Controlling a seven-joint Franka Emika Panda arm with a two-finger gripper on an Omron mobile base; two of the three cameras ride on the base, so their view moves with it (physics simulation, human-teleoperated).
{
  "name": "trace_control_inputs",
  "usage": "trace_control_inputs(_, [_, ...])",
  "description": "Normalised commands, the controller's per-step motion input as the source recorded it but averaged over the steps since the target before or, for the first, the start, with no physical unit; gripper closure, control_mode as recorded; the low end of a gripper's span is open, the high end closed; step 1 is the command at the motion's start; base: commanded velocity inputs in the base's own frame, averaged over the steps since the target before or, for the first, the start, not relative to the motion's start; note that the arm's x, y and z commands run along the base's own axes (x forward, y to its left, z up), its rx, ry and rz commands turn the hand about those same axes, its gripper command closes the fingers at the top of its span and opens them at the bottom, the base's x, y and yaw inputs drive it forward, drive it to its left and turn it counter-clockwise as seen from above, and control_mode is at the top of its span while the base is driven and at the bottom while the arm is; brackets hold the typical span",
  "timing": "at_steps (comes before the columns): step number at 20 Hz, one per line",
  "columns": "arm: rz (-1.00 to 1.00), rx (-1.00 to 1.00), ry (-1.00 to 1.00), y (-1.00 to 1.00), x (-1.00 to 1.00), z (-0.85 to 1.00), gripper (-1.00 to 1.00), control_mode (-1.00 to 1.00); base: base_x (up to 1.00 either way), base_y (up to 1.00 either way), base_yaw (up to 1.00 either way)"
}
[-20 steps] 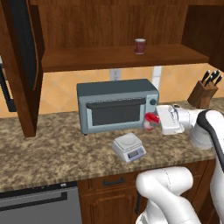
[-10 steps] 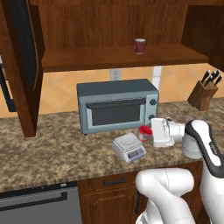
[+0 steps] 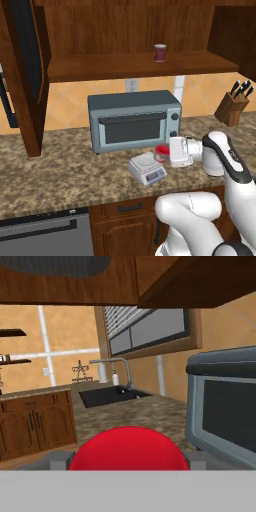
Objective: Pick the jam and place it on the digital scale for weighing, and close the cabinet.
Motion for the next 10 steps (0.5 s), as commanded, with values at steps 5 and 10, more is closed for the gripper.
trace_control_inputs(5, [0.0,-0.09,0.01,0.16,0.3,-0.31,1.0,-1.0,0.0,0.0,0.0])
trace_control_inputs(10, [0.0,-0.07,0.0,0.14,0.31,-0.27,1.0,-1.0,0.0,0.0,0.0])
